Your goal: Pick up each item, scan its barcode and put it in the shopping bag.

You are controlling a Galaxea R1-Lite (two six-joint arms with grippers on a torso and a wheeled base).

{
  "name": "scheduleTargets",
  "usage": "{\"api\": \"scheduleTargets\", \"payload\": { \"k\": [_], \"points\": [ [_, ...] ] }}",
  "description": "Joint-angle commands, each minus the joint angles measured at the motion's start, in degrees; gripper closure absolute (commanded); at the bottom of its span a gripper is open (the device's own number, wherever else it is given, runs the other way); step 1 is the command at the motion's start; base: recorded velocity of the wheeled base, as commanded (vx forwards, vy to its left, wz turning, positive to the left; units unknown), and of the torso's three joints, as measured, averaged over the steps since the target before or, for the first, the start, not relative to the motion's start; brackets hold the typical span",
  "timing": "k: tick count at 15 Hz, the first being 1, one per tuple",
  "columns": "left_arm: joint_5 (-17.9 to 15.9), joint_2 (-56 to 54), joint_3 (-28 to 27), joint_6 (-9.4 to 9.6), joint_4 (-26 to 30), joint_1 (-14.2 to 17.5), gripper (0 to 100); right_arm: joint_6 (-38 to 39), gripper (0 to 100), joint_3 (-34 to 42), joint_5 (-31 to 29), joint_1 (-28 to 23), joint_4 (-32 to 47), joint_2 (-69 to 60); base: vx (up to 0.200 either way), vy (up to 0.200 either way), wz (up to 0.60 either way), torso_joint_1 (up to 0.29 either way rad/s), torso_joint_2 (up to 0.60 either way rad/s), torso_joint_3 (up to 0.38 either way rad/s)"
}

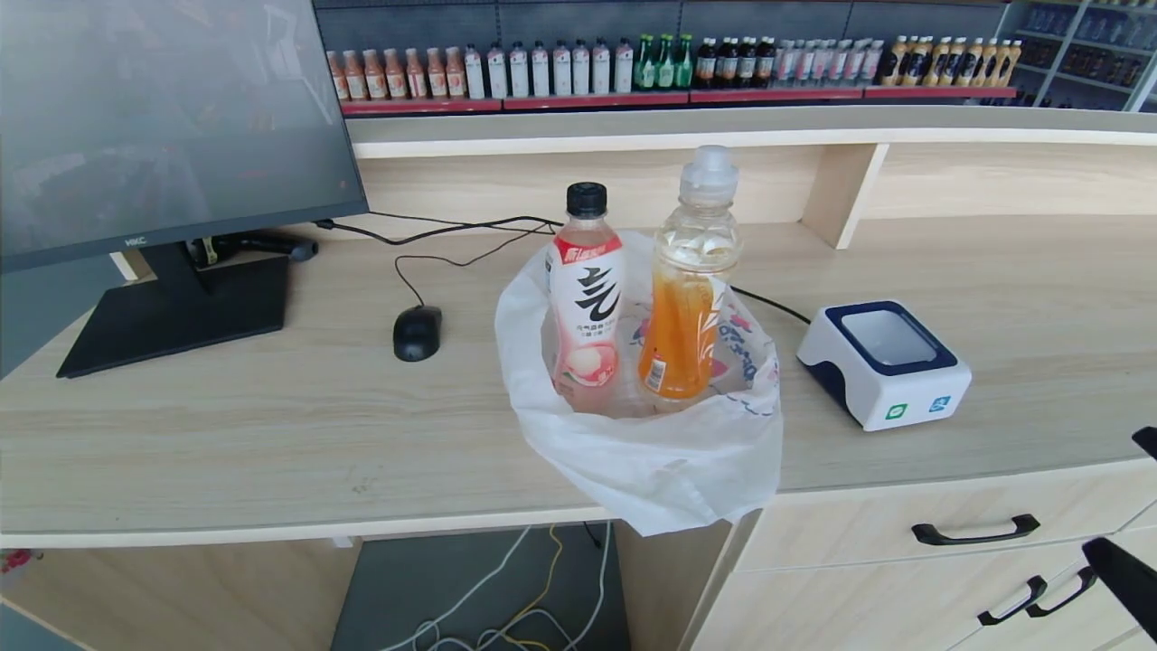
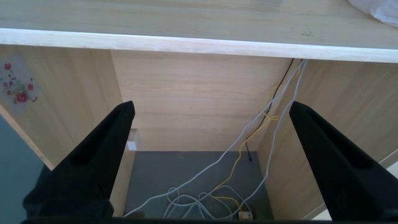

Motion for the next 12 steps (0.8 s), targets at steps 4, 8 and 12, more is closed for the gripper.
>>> {"api": "scheduleTargets", "payload": {
  "k": [4,8,12],
  "points": [
    [0.01,-0.02,0.0,0.04,0.0,0.0,0,-5.44,0,-0.92,0.75,0.06,43.57,-32.61,0.0,0.0,0.0,0.0,0.0,0.0],
    [0.01,-0.02,0.0,-0.05,0.0,0.0,0,-5.61,0,0.4,0.66,0.06,55.88,-41.93,0.0,0.0,0.0,0.0,0.0,0.0],
    [0.01,-0.02,0.0,-0.14,0.0,0.0,0,-4.74,0,0.14,-0.83,-1.34,57.55,-42.72,0.0,0.0,0.0,0.0,0.0,0.0]
  ]
}}
